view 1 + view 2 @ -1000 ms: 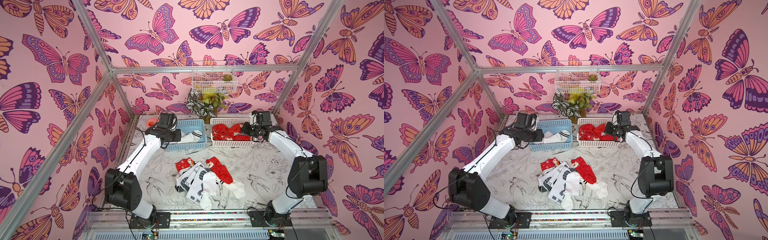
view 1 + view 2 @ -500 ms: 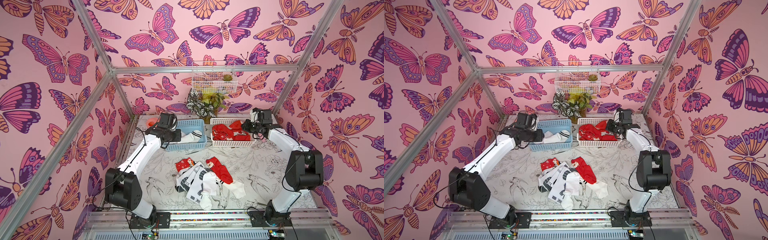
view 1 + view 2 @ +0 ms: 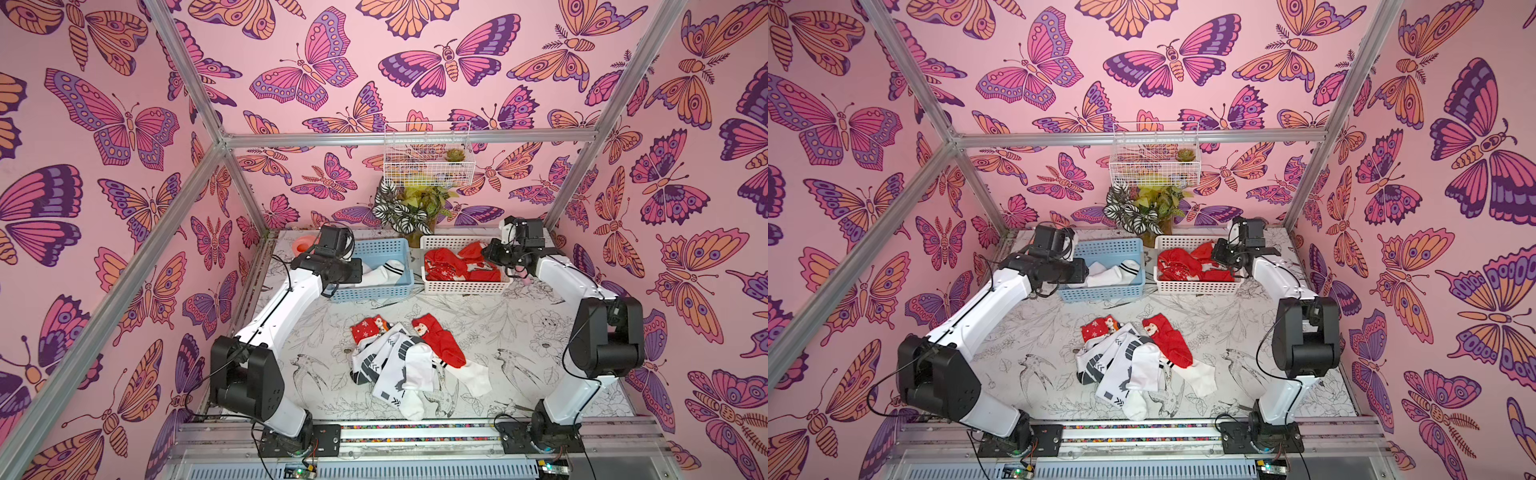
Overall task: Sort the socks into the basket by color
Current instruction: Place the sock in the bin.
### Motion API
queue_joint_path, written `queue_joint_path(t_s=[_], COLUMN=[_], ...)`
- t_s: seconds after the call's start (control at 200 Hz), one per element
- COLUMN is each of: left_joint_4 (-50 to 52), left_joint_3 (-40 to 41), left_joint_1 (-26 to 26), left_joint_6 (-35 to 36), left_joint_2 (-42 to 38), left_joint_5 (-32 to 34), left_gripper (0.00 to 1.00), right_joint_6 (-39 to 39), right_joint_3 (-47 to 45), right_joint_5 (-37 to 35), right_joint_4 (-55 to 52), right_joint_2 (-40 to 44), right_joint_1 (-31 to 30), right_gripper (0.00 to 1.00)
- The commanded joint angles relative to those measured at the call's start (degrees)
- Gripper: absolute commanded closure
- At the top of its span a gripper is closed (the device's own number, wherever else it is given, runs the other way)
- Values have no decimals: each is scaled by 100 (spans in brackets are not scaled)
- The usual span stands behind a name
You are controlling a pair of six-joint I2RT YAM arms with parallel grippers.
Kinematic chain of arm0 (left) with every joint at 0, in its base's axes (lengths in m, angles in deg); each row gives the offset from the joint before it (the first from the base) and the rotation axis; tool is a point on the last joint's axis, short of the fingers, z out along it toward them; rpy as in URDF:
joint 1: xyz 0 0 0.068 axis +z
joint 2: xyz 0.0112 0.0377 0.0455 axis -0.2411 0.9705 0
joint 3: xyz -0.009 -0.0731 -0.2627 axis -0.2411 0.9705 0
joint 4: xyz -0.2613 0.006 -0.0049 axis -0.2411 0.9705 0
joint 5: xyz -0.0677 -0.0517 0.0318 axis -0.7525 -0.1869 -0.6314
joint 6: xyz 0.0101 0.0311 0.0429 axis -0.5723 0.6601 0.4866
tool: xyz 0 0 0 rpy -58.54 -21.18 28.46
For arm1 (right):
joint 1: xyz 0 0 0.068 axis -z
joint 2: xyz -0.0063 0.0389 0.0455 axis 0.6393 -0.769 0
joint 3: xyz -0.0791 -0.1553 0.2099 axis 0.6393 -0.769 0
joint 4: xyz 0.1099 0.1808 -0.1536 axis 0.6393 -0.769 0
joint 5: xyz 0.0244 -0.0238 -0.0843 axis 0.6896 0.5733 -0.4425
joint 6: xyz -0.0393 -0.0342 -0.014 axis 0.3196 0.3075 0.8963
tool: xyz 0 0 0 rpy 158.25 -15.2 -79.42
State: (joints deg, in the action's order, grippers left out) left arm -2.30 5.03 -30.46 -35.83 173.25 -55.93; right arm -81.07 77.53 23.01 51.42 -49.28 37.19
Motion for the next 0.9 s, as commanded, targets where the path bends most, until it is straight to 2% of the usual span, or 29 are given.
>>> queue_joint_path(t_s=[0.0,0.221,0.481,0.607,0.892], left_joint_4=[40,36,35,37,38], left_joint_3=[98,96,87,85,81], left_joint_1=[8,8,8,8,8], left_joint_6=[53,50,38,38,28], left_joint_2=[-13,-57,-56,-58,-52], left_joint_5=[-47,-65,-74,-91,-118], left_gripper=[58,58,58,58,58], right_joint_6=[43,84,98,144,285], right_joint_3=[380,359,-138,-188,-315], right_joint_5=[129,95,122,215,-196], right_joint_4=[-55,-45,120,-45,-708], right_joint_2=[-2,78,-345,-409,-160], right_joint_1=[21,22,24,25,26], right_gripper=[100,100,100,100,99])
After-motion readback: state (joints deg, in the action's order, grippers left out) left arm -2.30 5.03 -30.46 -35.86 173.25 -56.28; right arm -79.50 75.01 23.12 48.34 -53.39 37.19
